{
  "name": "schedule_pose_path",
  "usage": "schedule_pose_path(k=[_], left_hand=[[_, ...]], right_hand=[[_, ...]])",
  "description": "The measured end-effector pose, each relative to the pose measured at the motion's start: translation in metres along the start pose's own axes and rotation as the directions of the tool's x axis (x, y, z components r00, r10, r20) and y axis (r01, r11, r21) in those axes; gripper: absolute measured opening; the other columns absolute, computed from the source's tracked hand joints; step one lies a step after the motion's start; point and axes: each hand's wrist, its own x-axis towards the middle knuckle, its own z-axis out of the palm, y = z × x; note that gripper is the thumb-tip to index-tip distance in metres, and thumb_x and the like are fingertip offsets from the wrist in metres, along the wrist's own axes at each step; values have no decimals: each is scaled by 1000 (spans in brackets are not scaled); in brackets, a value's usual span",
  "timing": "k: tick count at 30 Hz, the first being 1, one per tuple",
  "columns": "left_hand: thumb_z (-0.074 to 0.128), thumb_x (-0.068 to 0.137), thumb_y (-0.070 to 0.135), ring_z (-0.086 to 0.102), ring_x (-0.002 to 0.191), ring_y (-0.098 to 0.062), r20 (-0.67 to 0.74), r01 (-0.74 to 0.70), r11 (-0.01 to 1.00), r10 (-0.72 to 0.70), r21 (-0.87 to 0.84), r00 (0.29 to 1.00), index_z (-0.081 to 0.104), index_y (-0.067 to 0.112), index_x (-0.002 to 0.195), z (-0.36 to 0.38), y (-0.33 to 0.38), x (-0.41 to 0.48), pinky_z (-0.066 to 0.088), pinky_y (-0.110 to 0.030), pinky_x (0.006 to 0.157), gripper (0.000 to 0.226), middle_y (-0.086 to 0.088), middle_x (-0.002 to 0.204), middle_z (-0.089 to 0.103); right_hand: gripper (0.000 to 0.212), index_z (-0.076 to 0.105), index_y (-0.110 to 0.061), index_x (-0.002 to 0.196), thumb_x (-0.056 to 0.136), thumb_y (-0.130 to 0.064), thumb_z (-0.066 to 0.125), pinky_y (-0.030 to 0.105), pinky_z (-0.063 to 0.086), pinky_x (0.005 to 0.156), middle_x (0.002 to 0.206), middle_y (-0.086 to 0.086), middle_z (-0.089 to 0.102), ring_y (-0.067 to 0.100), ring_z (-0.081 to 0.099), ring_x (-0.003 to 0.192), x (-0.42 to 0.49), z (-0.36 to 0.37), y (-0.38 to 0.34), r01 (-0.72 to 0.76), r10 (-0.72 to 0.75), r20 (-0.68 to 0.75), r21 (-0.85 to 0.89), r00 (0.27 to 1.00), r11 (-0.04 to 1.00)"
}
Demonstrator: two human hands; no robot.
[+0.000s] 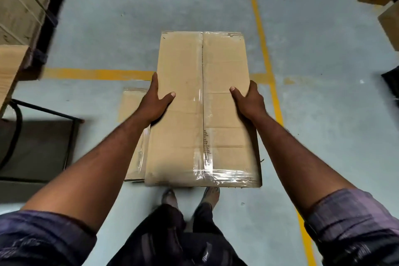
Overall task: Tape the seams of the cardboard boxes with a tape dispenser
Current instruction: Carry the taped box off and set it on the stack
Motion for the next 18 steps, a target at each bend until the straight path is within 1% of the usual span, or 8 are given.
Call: schedule_pose_path(k=[5, 9, 14, 18], left_hand=[[60, 99, 36, 19, 145, 1, 11, 64, 998, -64, -11, 998, -1, 27, 161, 57, -18, 29, 16, -15, 108, 88, 14, 165, 13], [61, 99, 36, 21, 145, -1, 43, 130, 992, -129, -7, 991, -4, 30, 160, 89, -52, 54, 17, -16, 108, 90, 15, 165, 11], [67, 96, 22, 17, 145, -1, 145, 224, 974, -219, -20, 965, -6, 28, 160, 110, -101, 87, 16, -19, 113, 97, 11, 165, 12], [68, 95, 15, 16, 144, 2, 131, 262, 964, -255, -37, 958, -4, 26, 161, 122, -138, 107, 15, -19, 114, 98, 12, 165, 12]], right_hand=[[61, 42, -18, 146, 97, -49, 63, 24, 39, 82, 131, 7, 65, 28, 62, 118, 45, -1, 48, -53, 54, 34, -29, 998, 998], [59, 43, -17, 145, 98, -47, 63, 25, 40, 83, 130, 7, 66, 29, 62, 117, 77, 19, 87, -61, 64, 64, -53, 996, 997], [59, 41, -18, 146, 98, -45, 63, 24, 39, 82, 129, 7, 67, 29, 63, 116, 105, 57, 131, -83, 88, 87, -52, 992, 995], [60, 40, -19, 147, 98, -46, 63, 24, 39, 84, 131, 6, 66, 28, 63, 117, 124, 92, 159, -93, 97, 112, -35, 989, 995]])
